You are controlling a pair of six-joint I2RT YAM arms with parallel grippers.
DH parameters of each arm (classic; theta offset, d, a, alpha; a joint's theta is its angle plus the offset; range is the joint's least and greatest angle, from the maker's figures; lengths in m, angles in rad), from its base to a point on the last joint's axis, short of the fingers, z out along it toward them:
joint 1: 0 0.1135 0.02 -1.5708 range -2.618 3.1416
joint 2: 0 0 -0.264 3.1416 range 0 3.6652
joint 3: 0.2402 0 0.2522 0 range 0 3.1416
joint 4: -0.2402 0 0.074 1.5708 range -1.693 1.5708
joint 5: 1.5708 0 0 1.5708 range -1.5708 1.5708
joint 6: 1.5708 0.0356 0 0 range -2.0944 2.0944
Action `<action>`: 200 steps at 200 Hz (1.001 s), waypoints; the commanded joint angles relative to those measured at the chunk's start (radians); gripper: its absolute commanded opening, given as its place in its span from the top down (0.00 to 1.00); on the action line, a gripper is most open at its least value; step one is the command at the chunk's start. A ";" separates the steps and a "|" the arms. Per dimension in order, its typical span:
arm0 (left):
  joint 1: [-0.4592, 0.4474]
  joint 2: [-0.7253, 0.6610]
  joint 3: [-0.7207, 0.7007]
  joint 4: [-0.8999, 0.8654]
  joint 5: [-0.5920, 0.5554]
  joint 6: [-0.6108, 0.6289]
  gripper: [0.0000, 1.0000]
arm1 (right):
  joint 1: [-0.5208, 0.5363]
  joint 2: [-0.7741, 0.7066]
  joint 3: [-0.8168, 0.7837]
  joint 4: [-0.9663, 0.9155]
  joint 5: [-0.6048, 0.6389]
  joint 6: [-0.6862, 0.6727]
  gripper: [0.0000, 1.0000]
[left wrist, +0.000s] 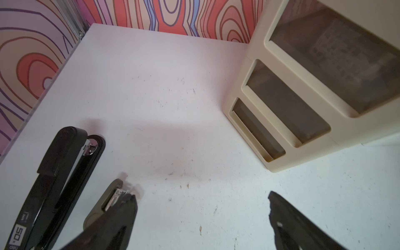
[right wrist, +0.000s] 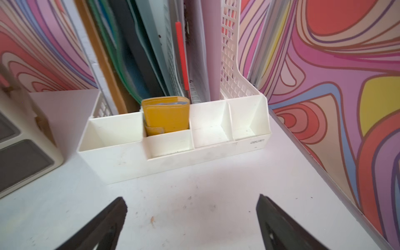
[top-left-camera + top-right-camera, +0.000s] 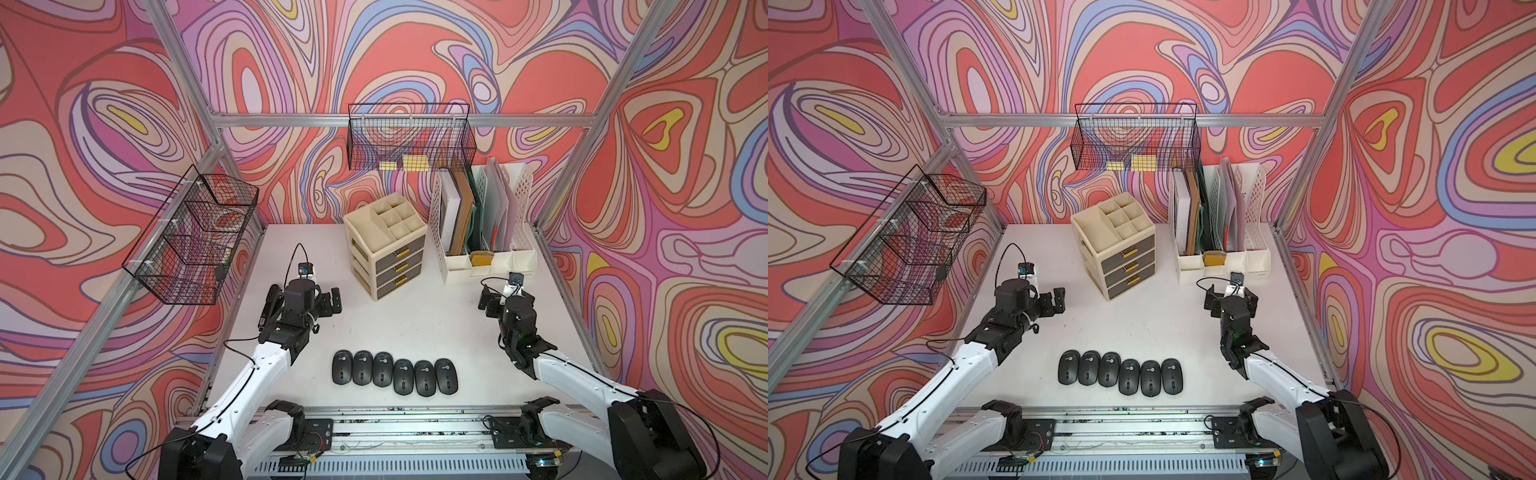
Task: Take the mice out of the drawer
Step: Reset both arms
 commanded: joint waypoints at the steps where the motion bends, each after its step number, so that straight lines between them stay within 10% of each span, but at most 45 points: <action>1: 0.002 0.019 -0.025 0.097 -0.037 0.060 0.01 | -0.070 0.085 -0.010 0.208 -0.105 -0.045 0.02; 90: 0.034 0.036 -0.179 0.334 -0.071 0.210 0.01 | -0.153 0.623 -0.123 1.026 -0.210 -0.128 0.02; 200: 0.156 0.341 -0.319 0.923 0.043 0.308 0.01 | -0.302 0.567 0.104 0.514 -0.626 -0.084 0.02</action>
